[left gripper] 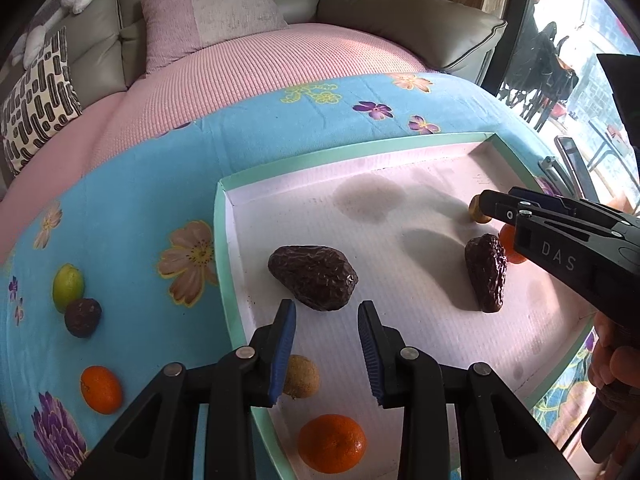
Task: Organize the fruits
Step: 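Release the kiwi in the tray with right gripper while left releases the date, then move both grippers back over the bed cover toward the remaining fruits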
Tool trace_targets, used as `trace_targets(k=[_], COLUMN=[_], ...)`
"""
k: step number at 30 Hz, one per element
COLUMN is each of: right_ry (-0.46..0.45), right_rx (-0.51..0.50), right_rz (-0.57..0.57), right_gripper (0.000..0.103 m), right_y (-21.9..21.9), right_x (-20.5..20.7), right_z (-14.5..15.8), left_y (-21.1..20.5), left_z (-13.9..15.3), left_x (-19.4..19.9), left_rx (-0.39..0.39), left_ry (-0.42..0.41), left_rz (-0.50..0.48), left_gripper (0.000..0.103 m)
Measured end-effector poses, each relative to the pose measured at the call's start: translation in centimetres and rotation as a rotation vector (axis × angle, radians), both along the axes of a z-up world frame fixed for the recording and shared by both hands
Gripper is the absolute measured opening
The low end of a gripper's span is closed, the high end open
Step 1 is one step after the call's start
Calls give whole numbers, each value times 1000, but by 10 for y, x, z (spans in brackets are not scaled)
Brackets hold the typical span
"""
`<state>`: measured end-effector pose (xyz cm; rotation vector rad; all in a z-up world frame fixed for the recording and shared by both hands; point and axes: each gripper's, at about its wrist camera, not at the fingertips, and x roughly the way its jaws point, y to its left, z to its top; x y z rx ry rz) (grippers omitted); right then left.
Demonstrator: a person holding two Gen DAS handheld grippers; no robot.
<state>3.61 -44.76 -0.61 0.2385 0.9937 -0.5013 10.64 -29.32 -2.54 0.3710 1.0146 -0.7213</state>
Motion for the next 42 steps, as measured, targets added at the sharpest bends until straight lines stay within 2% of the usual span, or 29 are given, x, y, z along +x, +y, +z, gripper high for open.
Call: trace_targets(k=[1,4,5,6,7,8,9,11,13,14,18,21,29,36,42], right_ry=[1,3,5,7,9,9,8,10,10,8,-10,-14,-50,-44,-55], right_rx=[-5,-11,-12,-10,-7,-1,6,14,-5,-15,-5,-16,-38,-18,-16], right_rz=[1,-2,-3,-2,-1,1,4,8,19,26,48,69,135,188,240], right_gripper=[39,40,41,47,57,61,65,72,83,84,86,96,96,96,96], right_y=[1,4,5,6,7,9,10,12,15,17,24,32,61,80,100], right_x=[-1,-4,-6,-7,-8,-10,-11,-13,-13,-13,-15,-13,-7,-1,6], right_z=[3,9,11,12,13,14,14,15,16,17,18,18,20,16,18], left_y=[1,6,9,12,16,21,26,34,43,47,64,80,133,190,233], left_z=[3,12,14,16,17,18,20,21,21,21,20,18,13,0,1], left_x=[-1,-4,-4,-4,-2,-1,0,3,6,7,10,12,14,23,35], left_rx=[-1,-8,-8,-7,-7,-9,-14,-10,4,6,13,22,21,31,17], left_ry=[-4,-12,-12,-10,-9,-13,-21,-36,-53,-61,-77,-74,-72,-49,-44], left_rz=[-2,2,10,22,40,60,77,103,131,143,182,221,297,414,533], left_gripper=[35,36,40,55,66,84,91,94,98,102,103,103,103,103,103])
